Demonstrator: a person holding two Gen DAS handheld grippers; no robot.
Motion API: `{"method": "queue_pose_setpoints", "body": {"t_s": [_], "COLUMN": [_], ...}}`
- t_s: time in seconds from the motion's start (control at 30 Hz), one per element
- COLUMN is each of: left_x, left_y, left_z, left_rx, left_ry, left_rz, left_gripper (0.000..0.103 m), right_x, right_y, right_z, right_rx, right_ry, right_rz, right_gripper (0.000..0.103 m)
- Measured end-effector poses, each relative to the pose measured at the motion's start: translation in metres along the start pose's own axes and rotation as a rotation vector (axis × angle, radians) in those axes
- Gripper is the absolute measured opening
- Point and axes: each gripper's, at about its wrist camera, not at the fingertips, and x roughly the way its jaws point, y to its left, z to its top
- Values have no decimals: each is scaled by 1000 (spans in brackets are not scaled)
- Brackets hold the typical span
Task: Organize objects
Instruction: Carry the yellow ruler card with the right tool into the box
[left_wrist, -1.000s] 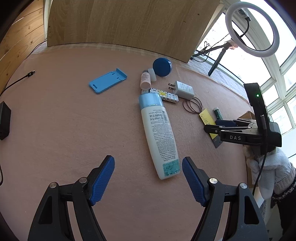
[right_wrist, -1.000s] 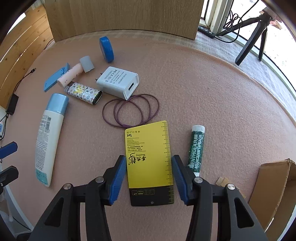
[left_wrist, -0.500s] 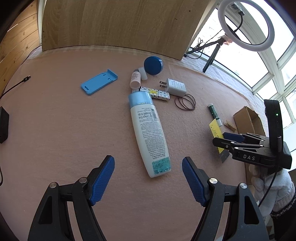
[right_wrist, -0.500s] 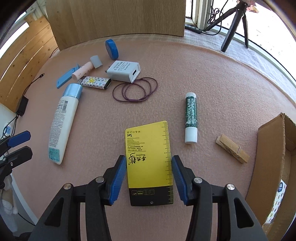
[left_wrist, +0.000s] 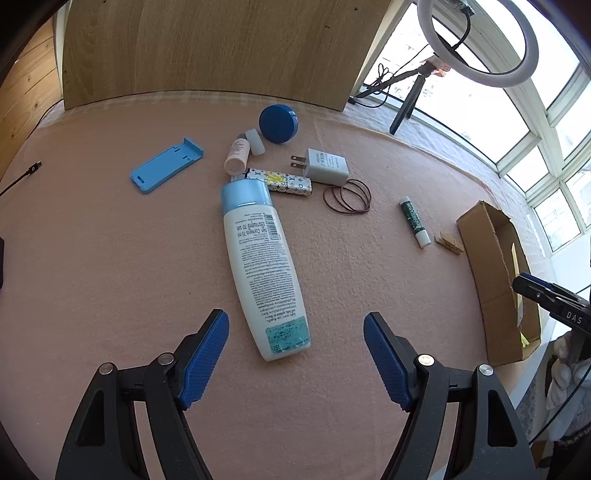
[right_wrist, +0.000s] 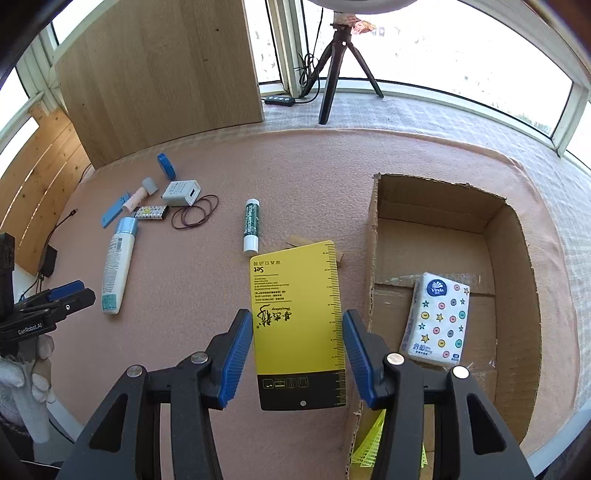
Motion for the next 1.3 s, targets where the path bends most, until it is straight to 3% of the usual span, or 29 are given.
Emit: {"method": "queue_pose_setpoints", "body": {"t_s": [0.37,0.7,0.77,0.83,1.3], "left_x": [8,8,8,8,5], "left_y": [-23,-25,-25,-23,-1], "left_z": [7,7,8,8,9], "left_rx": [32,38,38,35,10], "left_ry": [0,3,2,2,-3], "left_rz": [-17,-16,-16,-17,2], "left_gripper": [78,78,78,78,79], "right_x": [-19,-14,-14,-16,-19], "right_y": [-72,-93,-95,-97,-69], "right_z": [-17,-24,-23,-23,-10], "right_rx": [128,178,190,204,164], "right_ry": [-25,-26,-30,-42,-80], "right_rz": [-117,-130,-130,-120,-94], "right_gripper": [46,47,55,75,76]}}
